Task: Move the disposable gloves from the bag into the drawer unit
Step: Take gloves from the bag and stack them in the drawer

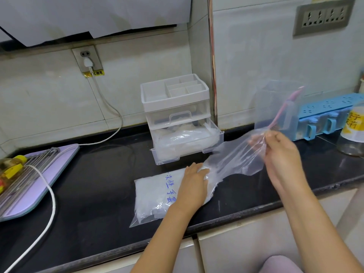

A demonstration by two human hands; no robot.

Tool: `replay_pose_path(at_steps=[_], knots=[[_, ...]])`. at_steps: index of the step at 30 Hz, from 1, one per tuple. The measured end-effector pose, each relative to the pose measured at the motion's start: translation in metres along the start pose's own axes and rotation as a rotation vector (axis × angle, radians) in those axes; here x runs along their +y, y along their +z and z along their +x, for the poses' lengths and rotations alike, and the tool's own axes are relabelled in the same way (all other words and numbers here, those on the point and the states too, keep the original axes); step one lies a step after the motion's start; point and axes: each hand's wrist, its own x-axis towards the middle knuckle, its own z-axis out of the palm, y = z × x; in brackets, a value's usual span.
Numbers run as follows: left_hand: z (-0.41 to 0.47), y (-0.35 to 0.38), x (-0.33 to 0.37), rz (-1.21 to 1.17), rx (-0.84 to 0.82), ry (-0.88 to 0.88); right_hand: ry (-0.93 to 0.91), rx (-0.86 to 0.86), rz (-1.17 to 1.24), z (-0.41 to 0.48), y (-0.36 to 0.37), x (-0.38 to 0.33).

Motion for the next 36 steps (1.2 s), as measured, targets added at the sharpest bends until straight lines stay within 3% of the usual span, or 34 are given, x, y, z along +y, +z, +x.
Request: replay_pose_path(at_steps=[4, 6, 8, 10, 14, 19, 23, 27, 31, 36], knots=[[0.002, -0.011, 0.002, -0.162, 0.051, -0.051, -0.086, -0.264, -0.107, -0.003, 0.005, -0.05], [0.007, -0.031, 0.01, -0.386, 0.211, -0.114, -0.139, -0.49, -0.311, -0.003, 0.007, -0.066], [0.011, -0.058, 0.023, -0.636, 0.252, -0.115, -0.231, -0.682, -0.531, -0.004, 0.011, -0.077], [0.01, -0.082, 0.039, -0.857, 0.123, -0.028, -0.262, -0.807, -0.638, -0.007, 0.017, -0.087], [0.0, -0.105, 0.066, -0.927, -0.157, 0.114, -0.313, -0.966, -0.694, -0.012, 0.032, -0.1], [-0.007, -0.107, 0.073, -0.892, -0.269, 0.069, -0.37, -0.983, -0.759, -0.011, 0.045, -0.11], [-0.01, -0.108, 0.063, -0.781, -0.233, 0.02, -0.345, -0.848, -0.784, 0.002, 0.043, -0.111], [-0.009, -0.119, 0.043, -0.746, -0.118, -0.088, -0.207, -0.721, -0.77, 0.019, 0.038, -0.103], [-0.006, -0.133, 0.038, -0.708, -0.085, -0.133, -0.12, -0.817, -0.906, 0.025, 0.046, -0.096], [0.0, -0.148, 0.026, -0.55, -0.198, -0.135, -0.051, -0.872, -1.012, 0.038, 0.065, -0.091]])
